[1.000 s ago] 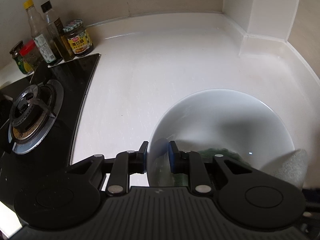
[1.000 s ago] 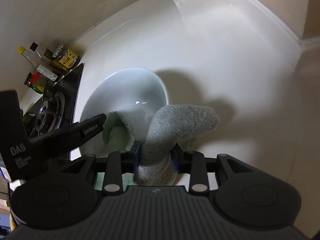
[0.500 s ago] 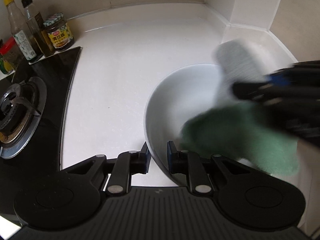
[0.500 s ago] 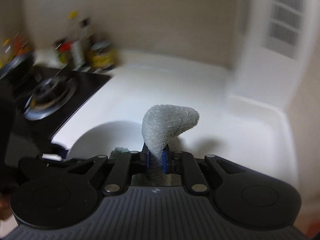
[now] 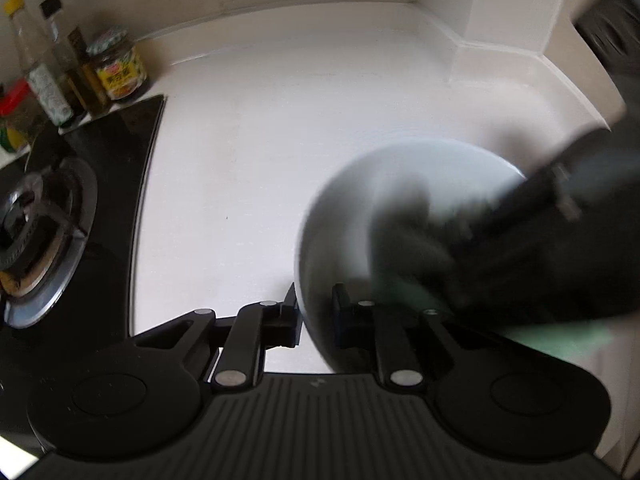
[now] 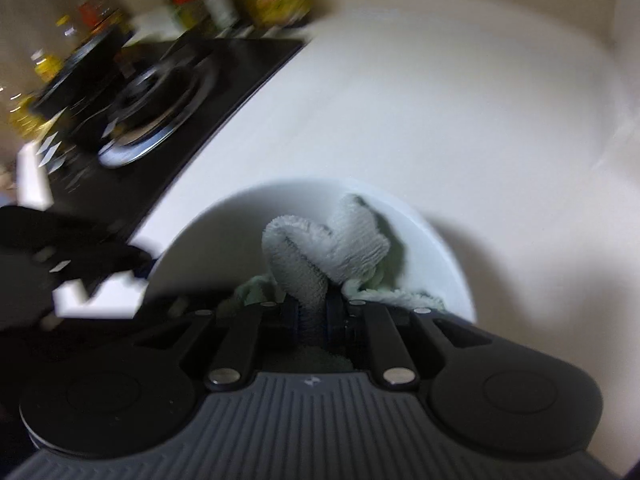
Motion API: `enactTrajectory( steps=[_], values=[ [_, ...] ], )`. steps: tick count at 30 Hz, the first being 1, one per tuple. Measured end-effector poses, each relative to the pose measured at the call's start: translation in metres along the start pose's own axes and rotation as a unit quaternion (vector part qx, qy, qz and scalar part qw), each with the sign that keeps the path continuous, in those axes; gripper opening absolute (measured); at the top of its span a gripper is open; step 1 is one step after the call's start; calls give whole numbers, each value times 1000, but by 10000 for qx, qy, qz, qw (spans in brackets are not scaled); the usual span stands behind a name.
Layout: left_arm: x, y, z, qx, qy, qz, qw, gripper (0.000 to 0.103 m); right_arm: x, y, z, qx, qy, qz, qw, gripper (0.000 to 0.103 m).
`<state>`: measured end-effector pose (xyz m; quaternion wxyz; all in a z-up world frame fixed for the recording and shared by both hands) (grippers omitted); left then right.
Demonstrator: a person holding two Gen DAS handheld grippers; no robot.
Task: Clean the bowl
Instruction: 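Push the cloth deep into the bowl and wipe its bottom with the right gripper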
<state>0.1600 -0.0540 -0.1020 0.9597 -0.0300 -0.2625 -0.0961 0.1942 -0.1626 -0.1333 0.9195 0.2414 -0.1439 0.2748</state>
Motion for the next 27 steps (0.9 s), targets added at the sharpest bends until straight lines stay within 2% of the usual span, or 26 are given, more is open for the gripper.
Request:
enactTrajectory(
  steps=[3, 4, 7, 9, 13, 16, 19, 21, 24, 25, 27],
  values=[
    [2, 2, -1, -102, 49, 43, 9999, 15, -12, 7, 6, 120, 610, 397, 9973, 9],
    [2, 3, -2, -110, 62, 27, 9999, 14, -11, 8, 13, -81, 588, 512, 9969, 9],
    [3, 4, -3, -184, 98, 23, 9998, 12, 0, 6, 35, -707, 63, 509, 9962, 9],
    [3, 6, -4, -231, 104, -4, 9997, 12, 9, 4, 39, -936, -446, 572, 9930, 9],
    [3, 10, -5, -260, 109, -7, 9996, 13, 7, 9, 12, -640, -707, 774, 9924, 9],
    [2, 15, -5, -274, 123, 125, 9995, 11, 1, 9, 0, -165, -694, 593, 9957, 10],
    [2, 22, -6, -362, 167, 389, 9985, 11, -6, 11, -2, 439, -323, 619, 9966, 10],
    [3, 27, -7, -514, 252, 609, 9965, 11, -15, 17, -3, 975, 190, 843, 9915, 10],
    [5, 36, -10, -867, 456, 979, 9904, 6, -17, 31, 3, 794, 653, 1395, 9849, 9],
    [6, 40, -11, -971, 519, 1091, 9879, 5, -15, 32, 7, 585, 665, 1469, 9852, 9],
    [6, 45, -13, -1111, 563, 1219, 9847, 6, -7, 28, 18, -160, 363, 1373, 9897, 9]
  ],
)
Point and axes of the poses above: each gripper's, at about its wrist camera, not at the fingertips, and z roughly against the way its jaws point, y to its left, x to its top, the point moved 3 cm from there along -z, roughly the way its jaws point, and after that the axes turned 3 degrees about -y, right-handed, at the moved point
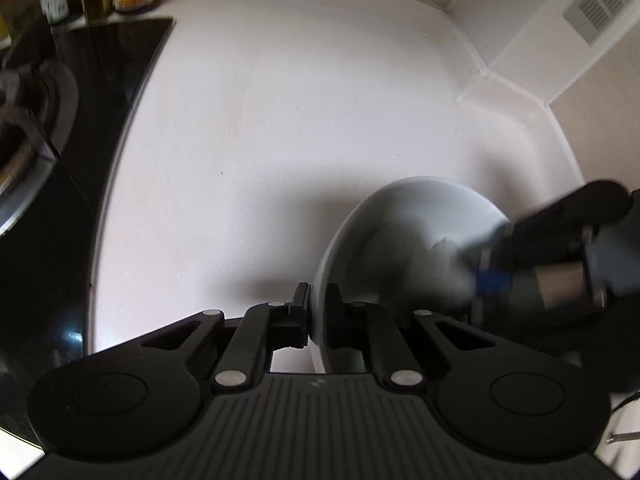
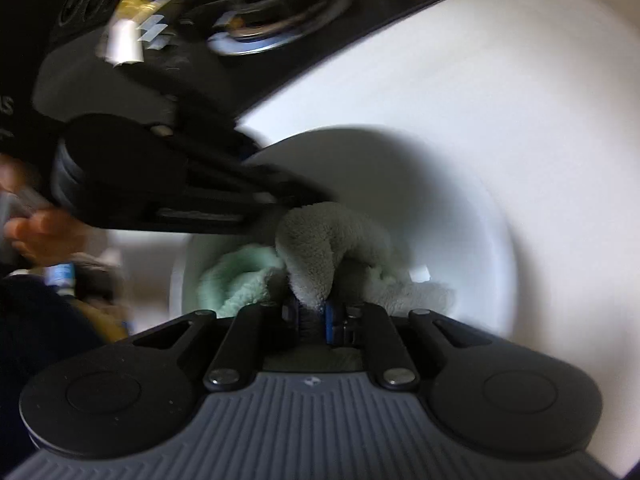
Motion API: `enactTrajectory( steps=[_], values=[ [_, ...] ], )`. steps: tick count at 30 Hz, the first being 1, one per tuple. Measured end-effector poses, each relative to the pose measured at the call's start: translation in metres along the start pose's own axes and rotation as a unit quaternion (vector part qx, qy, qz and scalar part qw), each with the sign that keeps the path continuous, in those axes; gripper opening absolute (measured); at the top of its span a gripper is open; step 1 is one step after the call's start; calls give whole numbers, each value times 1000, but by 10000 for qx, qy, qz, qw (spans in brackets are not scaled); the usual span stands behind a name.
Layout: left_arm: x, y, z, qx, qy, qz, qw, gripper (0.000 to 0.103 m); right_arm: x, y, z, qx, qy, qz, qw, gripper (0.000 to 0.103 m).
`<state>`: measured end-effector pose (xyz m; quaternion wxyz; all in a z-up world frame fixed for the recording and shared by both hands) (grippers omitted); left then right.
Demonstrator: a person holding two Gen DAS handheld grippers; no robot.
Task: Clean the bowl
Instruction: 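Push the cloth deep into the bowl and wipe its bottom with the right gripper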
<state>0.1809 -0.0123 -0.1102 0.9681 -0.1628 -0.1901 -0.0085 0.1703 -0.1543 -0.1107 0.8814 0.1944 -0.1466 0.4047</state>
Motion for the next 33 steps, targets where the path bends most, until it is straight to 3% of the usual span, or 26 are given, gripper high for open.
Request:
enactTrajectory(
  steps=[2, 6, 7, 10, 13, 19, 21, 23, 25, 28, 30, 33],
  values=[
    [2, 4, 1, -39, -53, 70, 10000, 6, 4, -12, 6, -513, -500, -444, 9964, 8],
    [4, 13, 1, -182, 0, 297, 9994, 8, 0, 1, -1, -557, -915, -493, 9930, 10],
    [4, 13, 2, -158, -7, 282, 9995, 7, -2, 4, -6, -374, -870, -602, 9937, 10],
    [3, 10, 3, -40, -43, 213, 9998, 6, -6, 19, -11, -452, -908, -279, 9945, 11],
    [6, 9, 3, -9, -16, 246, 9997, 6, -3, 22, -15, 100, -711, -458, 9964, 11],
    [17, 6, 4, -32, 194, 92, 9998, 7, 6, 43, -12, 375, -11, 479, 9981, 10],
    [21, 3, 7, -10, 142, -28, 9999, 8, 9, 42, -8, 106, 44, 444, 9989, 10],
    [23, 2, 8, -14, 73, -120, 9999, 9, 11, 36, -3, -403, -230, 257, 9986, 10],
    [26, -1, 7, 102, 17, -229, 9997, 11, 8, 32, -1, -540, -543, 0, 9971, 10],
    [28, -6, 5, 253, -102, -472, 9985, 13, 1, 31, -4, -437, -840, -205, 9953, 10],
    [29, -8, 5, 263, -151, -538, 9981, 14, -2, 31, -6, -18, -1024, -383, 9940, 10],
    [28, -8, 6, 242, -201, -547, 9980, 14, -7, 28, -4, 563, -852, -479, 9936, 11]
  ],
)
Point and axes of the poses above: each gripper's, at about its wrist camera, not at the fingertips, and z roughly against the way its jaws point, y to its left, x to its top, the point moved 3 cm from there along -z, roughly the way its jaws point, and after that the axes turned 3 degrees about -y, right-handed, at the moved point
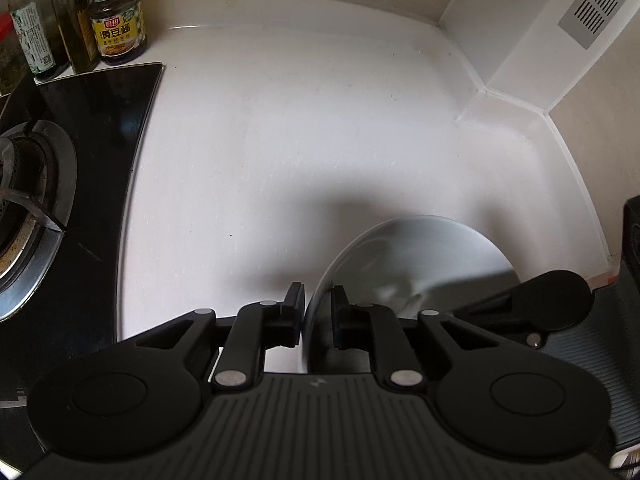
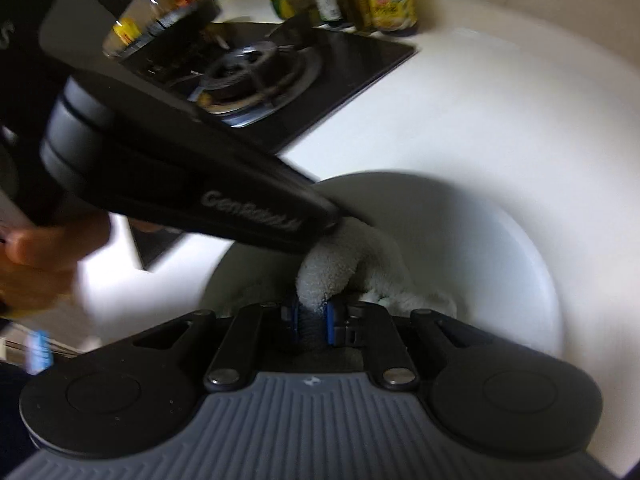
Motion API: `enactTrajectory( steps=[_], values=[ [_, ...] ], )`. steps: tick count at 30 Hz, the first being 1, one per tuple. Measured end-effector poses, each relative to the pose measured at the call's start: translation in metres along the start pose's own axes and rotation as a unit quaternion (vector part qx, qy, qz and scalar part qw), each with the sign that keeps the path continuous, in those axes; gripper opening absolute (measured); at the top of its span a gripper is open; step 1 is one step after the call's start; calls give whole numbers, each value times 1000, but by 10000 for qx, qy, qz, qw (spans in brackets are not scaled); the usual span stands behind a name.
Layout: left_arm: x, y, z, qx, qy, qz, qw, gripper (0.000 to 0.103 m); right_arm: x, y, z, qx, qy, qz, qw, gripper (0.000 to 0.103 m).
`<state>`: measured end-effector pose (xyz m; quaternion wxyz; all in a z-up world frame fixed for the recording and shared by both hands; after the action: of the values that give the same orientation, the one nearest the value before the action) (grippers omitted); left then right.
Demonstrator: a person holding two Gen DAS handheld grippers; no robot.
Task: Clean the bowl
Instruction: 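Push the cloth deep into the bowl and wipe its bottom with the right gripper, then lift the cloth out of the bowl with the right gripper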
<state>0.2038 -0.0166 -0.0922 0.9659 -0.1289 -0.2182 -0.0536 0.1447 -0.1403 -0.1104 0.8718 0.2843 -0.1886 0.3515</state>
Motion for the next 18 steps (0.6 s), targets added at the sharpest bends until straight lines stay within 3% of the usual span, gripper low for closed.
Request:
enactTrajectory(
  steps=[4, 9, 10, 15, 18],
  values=[
    [-3, -4, 0, 77, -119, -80, 9999, 16, 2, -1, 12, 434, 597, 77, 9972, 11],
    [-6, -9, 3, 189, -175, -251, 9994, 15, 11, 20, 40, 144, 1371, 844, 9868, 11],
    [-7, -12, 3, 263, -206, -340, 9989, 15, 13, 21, 45, 48, 1431, 917, 9854, 11],
    [-11, -19, 4, 475, -325, -556, 9968, 14, 30, 4, 59, -1292, 1297, 1204, 9757, 10],
    [-13, -19, 5, 486, -362, -552, 9966, 14, 22, -13, 46, -1506, 1341, 987, 9745, 10]
  ],
)
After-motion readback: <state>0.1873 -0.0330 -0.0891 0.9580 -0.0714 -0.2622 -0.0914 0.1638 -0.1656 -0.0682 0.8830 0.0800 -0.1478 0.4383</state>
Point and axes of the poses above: each gripper's, at about its wrist camera, not at the fingertips, and z roughly against the way its jaws point, y to its left, x to its top, the point moved 3 cm from there along -z, roughly the way its jaws point, and after that the axes turned 3 degrees about -y, right-handed, at the moved point
